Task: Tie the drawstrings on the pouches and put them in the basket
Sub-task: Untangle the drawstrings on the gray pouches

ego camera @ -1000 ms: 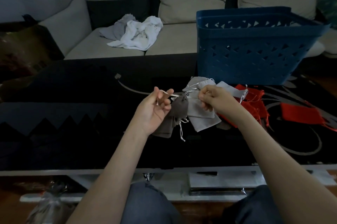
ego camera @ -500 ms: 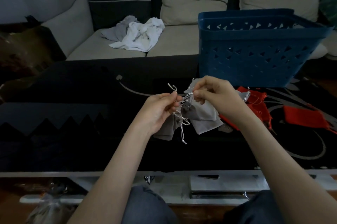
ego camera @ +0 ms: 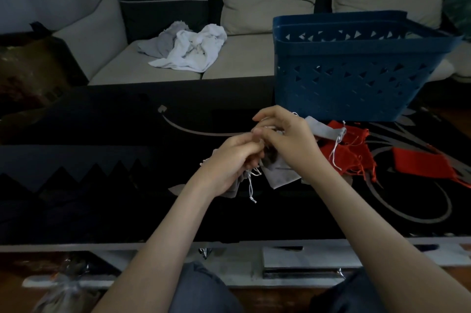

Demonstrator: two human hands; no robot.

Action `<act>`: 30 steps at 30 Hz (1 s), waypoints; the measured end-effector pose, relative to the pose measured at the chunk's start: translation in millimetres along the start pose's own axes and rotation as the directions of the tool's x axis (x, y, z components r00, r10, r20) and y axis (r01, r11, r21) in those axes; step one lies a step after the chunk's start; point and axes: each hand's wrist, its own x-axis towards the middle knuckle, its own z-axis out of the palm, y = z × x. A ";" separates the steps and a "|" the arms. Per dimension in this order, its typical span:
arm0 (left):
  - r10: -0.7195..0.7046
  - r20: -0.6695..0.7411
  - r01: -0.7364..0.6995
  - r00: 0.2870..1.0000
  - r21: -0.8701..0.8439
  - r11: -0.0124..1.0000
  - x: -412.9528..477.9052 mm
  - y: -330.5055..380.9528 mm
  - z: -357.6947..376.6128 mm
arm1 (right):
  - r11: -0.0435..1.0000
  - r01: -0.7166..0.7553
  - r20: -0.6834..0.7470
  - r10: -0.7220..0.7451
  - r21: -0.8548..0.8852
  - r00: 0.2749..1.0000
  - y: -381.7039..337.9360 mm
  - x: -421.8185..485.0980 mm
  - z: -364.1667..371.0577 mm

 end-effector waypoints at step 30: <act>-0.007 -0.122 -0.034 0.992 -0.332 0.942 6.8 -8.2 -19.2 | 0.970 -0.226 0.131 0.213 0.091 0.968 2.9 0.3 10.9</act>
